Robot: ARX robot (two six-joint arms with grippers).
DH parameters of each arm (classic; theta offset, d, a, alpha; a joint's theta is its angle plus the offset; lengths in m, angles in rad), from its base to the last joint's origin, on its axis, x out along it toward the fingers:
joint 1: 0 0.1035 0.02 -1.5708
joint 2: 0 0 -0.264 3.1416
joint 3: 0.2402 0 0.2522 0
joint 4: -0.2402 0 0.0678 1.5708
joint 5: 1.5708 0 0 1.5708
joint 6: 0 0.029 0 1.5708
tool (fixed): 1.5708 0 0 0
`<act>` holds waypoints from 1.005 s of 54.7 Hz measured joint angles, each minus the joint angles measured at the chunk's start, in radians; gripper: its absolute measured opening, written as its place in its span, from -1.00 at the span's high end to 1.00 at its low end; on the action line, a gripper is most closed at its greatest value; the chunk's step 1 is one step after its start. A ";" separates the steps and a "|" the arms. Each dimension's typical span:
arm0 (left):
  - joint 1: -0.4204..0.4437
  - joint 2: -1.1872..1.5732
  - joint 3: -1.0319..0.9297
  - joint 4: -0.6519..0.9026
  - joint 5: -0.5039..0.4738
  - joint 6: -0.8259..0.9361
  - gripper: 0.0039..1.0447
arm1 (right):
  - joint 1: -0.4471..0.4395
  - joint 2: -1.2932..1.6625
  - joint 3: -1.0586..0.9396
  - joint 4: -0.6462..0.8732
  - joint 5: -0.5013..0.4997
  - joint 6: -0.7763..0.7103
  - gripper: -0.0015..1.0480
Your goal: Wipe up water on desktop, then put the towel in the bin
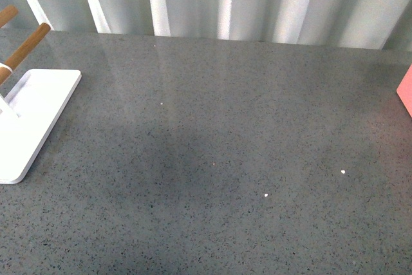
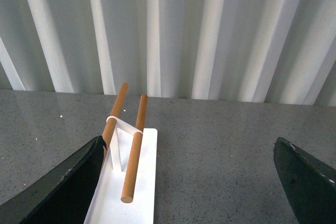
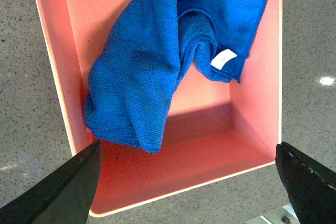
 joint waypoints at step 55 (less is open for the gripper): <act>0.000 -0.002 0.000 0.000 0.000 0.000 -0.87 | 0.175 -0.648 -1.104 1.617 -0.358 0.163 0.94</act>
